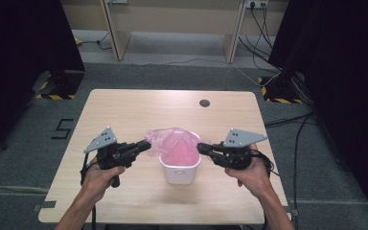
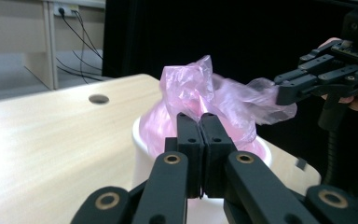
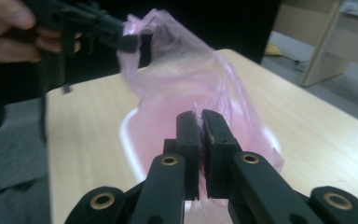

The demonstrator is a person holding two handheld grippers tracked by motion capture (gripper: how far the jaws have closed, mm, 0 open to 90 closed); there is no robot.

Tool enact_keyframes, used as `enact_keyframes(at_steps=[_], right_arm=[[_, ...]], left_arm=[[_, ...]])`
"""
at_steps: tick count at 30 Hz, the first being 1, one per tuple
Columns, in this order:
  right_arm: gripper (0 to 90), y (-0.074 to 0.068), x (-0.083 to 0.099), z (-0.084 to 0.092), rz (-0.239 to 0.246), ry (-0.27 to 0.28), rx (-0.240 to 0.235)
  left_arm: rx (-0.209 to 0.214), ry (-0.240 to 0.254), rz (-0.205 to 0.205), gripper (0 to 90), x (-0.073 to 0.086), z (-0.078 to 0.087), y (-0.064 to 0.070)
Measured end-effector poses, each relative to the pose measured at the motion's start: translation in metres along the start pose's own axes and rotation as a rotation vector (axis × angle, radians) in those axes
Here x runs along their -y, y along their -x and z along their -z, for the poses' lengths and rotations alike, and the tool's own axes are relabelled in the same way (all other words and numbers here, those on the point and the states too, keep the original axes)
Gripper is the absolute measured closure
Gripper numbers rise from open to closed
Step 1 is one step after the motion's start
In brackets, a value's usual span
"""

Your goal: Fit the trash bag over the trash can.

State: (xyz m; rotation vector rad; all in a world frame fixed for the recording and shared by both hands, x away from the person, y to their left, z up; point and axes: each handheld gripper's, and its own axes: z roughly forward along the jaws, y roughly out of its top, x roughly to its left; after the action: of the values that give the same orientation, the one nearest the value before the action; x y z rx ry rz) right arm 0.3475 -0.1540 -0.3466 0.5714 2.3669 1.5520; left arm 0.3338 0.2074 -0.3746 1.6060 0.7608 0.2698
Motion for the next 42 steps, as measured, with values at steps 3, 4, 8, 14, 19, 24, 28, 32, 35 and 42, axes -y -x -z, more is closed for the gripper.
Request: enact_keyframes(at_steps=[3,4,8,14,19,24,28,32,35,42], right_arm=[[87.2,-0.008,0.014,0.005,0.027,-0.018,-0.040],[87.3,-0.012,0.019,0.006,0.036,-0.040,-0.051],[88.1,-0.019,0.037,0.007,0.042,-0.091,-0.082],[88.5,-0.017,0.057,0.011,0.032,-0.136,-0.058],[88.6,-0.009,0.067,0.006,0.023,-0.180,-0.032],[88.6,-0.002,0.079,-0.002,0.037,-0.234,0.004],[84.0,0.000,0.086,-0.007,0.036,-0.272,0.022],[63.0,-0.001,0.082,0.000,0.013,-0.253,0.032],[56.0,-0.003,0.074,0.015,0.022,-0.204,0.021],[47.3,-0.011,0.056,0.037,0.036,-0.079,0.038]], left_arm=[[0.020,-0.027,0.005,88.7,0.013,0.011,-0.001],[0.022,-0.031,0.001,88.7,0.016,0.013,0.000],[0.026,-0.068,-0.020,88.7,0.026,0.021,0.002],[0.009,-0.116,-0.024,88.9,0.037,0.020,-0.002],[-0.004,-0.154,-0.003,89.0,0.045,0.011,-0.010],[-0.009,-0.192,0.000,88.7,0.053,-0.003,-0.013],[-0.022,-0.204,-0.003,85.0,0.057,-0.007,-0.012],[-0.011,-0.194,-0.014,63.3,0.053,0.001,-0.008],[-0.017,-0.174,-0.063,49.5,0.045,0.010,0.001],[-0.011,-0.151,-0.149,35.0,0.028,0.018,0.024]])
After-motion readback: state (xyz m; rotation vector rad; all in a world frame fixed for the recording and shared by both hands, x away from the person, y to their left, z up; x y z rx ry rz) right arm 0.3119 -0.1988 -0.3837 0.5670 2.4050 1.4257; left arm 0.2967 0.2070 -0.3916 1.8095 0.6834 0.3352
